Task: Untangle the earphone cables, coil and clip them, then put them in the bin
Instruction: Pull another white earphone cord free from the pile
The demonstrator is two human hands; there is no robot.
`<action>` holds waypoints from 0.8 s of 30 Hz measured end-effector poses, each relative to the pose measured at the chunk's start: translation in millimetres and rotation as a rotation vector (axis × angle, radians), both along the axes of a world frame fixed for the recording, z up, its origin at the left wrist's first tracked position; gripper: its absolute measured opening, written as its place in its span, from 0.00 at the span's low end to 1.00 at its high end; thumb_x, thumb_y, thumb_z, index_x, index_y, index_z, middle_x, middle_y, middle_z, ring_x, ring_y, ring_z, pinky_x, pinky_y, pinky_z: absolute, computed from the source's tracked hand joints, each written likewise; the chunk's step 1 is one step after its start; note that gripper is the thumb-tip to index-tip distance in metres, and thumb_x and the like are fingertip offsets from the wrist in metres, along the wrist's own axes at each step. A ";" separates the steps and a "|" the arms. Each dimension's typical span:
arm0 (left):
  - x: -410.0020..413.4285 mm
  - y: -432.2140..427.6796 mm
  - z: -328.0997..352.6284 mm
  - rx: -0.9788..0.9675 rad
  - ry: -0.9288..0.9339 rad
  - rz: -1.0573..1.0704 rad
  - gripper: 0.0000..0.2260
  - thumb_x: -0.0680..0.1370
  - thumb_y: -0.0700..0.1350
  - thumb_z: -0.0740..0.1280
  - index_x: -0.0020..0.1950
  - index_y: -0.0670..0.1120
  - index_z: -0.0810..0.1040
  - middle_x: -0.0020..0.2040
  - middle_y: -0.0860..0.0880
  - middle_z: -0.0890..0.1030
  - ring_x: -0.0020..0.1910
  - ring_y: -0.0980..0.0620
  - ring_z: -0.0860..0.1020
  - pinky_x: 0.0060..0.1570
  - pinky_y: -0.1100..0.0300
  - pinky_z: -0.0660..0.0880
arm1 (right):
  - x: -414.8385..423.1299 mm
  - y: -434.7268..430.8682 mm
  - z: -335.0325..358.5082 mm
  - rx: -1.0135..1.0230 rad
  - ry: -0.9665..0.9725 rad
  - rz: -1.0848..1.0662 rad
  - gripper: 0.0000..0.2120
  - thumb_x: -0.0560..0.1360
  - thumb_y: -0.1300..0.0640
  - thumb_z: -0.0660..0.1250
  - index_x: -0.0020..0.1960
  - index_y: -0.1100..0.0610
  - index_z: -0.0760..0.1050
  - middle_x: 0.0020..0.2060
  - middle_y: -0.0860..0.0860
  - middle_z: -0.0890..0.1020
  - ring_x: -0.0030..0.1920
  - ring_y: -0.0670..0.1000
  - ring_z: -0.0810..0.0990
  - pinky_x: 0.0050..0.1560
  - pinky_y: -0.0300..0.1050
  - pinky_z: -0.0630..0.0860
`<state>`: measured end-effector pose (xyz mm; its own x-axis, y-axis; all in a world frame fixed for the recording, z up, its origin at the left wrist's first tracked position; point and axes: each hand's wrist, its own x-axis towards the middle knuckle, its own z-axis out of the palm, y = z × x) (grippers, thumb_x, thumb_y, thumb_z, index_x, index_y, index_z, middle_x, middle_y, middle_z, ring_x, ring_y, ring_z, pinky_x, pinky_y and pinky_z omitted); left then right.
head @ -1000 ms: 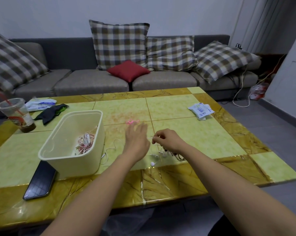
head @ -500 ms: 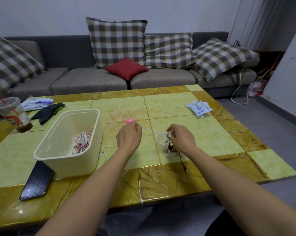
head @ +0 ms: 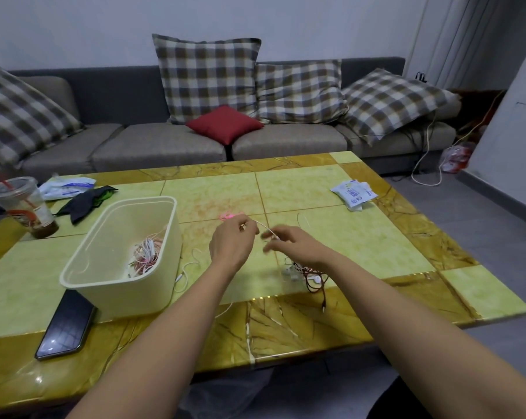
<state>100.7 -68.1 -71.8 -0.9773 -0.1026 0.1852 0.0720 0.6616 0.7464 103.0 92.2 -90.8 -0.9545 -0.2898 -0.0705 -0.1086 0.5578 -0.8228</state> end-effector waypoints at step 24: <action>-7.6 -0.2 -24.0 -0.264 -0.140 -0.037 0.12 0.82 0.40 0.54 0.56 0.41 0.77 0.56 0.42 0.81 0.54 0.41 0.77 0.46 0.54 0.71 | 3.8 32.2 -28.6 0.360 0.072 -0.212 0.11 0.80 0.54 0.61 0.40 0.50 0.76 0.37 0.48 0.81 0.41 0.50 0.77 0.49 0.47 0.68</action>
<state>93.1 -68.2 -95.8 -0.9974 -0.0322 0.0643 0.0087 0.8331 0.5530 106.8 124.4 -119.4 -0.9965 -0.0558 -0.0625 -0.0107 0.8243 -0.5660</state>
